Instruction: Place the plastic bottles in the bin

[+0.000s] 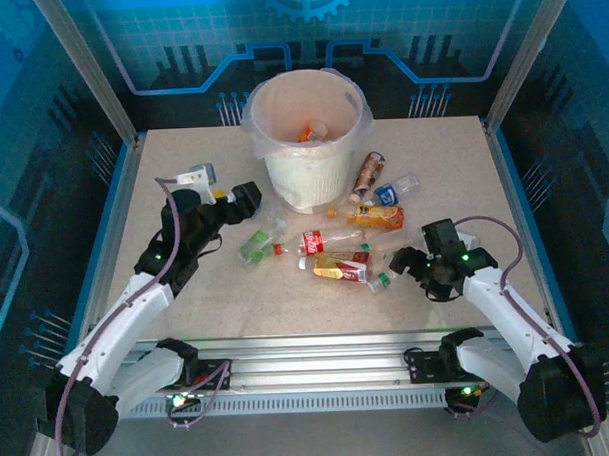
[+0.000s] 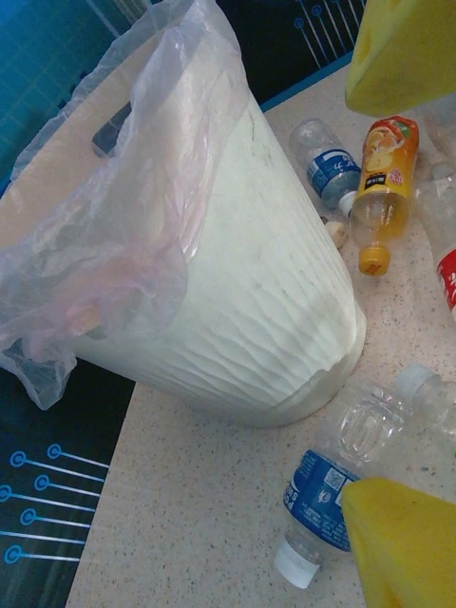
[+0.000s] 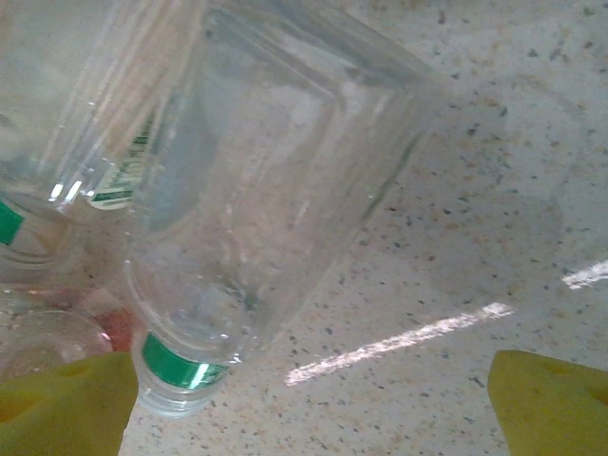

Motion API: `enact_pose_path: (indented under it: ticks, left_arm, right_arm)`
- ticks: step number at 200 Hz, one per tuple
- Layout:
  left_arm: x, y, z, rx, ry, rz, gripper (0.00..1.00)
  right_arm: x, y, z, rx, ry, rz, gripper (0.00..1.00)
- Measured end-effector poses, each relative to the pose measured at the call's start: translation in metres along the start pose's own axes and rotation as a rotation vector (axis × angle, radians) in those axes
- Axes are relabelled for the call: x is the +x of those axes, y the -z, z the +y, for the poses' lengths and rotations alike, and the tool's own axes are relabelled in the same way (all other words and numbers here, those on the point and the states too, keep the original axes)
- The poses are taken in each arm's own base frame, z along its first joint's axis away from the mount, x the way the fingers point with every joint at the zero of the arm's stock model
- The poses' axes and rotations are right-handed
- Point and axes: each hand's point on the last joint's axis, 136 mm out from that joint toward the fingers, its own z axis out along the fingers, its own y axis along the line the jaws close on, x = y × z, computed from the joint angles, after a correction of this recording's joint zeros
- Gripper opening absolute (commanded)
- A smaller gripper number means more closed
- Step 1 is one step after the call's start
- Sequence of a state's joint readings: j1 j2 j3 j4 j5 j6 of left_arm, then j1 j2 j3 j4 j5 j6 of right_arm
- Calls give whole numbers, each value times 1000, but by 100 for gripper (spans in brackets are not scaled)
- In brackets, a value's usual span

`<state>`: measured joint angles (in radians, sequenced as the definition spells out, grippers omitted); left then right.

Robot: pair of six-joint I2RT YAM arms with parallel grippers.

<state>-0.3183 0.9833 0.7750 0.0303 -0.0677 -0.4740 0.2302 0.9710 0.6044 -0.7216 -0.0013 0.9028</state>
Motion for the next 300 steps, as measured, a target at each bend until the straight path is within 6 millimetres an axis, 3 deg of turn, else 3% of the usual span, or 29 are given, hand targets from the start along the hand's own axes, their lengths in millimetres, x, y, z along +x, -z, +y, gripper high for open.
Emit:
enact_pose_path:
  ticks: [48, 87, 192, 300]
  left_arm:
    - [6, -9, 4, -11, 4, 17, 99]
    - [8, -12, 5, -16, 8, 25, 99]
    - [8, -12, 6, -17, 8, 25, 99]
    - [15, -18, 10, -31, 20, 47, 99]
  right_arm:
    - [-15, 4, 12, -3, -12, -26, 97]
    - [-24, -5, 15, 32, -10, -24, 96]
    - [-30, -25, -1, 70, -46, -22, 89]
    - [-28, -48, -4, 79, -61, 17, 83]
